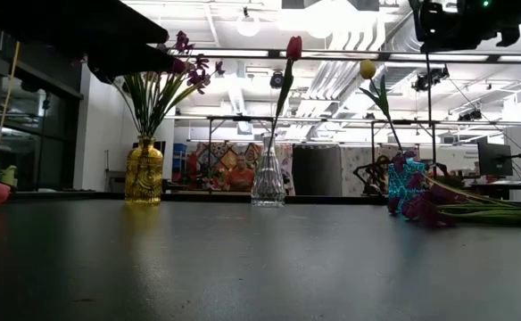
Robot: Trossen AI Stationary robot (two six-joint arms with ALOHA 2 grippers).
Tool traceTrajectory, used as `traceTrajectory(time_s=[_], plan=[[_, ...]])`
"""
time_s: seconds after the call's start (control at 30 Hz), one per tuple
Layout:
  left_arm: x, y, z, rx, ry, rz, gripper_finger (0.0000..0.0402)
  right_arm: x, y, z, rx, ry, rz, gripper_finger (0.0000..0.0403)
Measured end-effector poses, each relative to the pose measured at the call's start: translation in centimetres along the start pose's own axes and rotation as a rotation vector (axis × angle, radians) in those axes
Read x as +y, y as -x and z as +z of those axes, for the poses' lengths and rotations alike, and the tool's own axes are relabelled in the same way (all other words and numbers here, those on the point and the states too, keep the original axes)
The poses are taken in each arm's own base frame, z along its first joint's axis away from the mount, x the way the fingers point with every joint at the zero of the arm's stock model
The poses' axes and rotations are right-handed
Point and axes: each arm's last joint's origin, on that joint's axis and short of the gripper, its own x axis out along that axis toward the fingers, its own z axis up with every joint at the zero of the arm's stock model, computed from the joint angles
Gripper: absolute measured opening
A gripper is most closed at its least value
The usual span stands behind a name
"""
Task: Sort flowers into vase by color
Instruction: Put the right yellow flower into the blue flower vase
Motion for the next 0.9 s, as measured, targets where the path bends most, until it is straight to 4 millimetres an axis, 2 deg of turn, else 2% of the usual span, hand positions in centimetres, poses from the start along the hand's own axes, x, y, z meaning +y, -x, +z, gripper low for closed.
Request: traceTrajectory(time_s=[0.2, 0.37, 0.5, 0.57, 0.73, 0.83, 0.9], plan=[[0.0, 0.0, 0.0, -0.001, 0.001, 0.0, 0.0241, 0.3, 0.5, -0.4, 0.136, 0.041, 0.065, 0.0], [0.2, -0.1, 0.0, -0.001, 0.005, 0.009, 0.0241, 2.4, 1.1, 0.0, 0.218, 0.108, 0.192, 0.0], [0.4, -0.3, 0.1, -0.002, 0.008, 0.02, 0.0241, 4.4, 0.4, 1.1, 0.243, 0.196, 0.312, 0.0], [0.4, -0.3, 0.1, -0.002, 0.008, 0.021, 0.0241, 4.8, -0.5, 1.8, 0.236, 0.259, 0.348, 0.0], [0.4, -0.3, -0.1, 0.012, -0.002, 0.006, 0.0241, 2.9, -3.1, 3.3, 0.263, 0.242, 0.39, 0.0], [0.4, -0.3, -0.1, 0.018, -0.007, 0.007, 0.0241, 1.3, -3.5, 3.5, 0.206, 0.186, 0.388, 0.0], [0.4, -0.3, -0.1, 0.018, -0.008, 0.008, 0.0241, 0.3, -3.4, 2.7, 0.145, 0.122, 0.427, 0.0]])
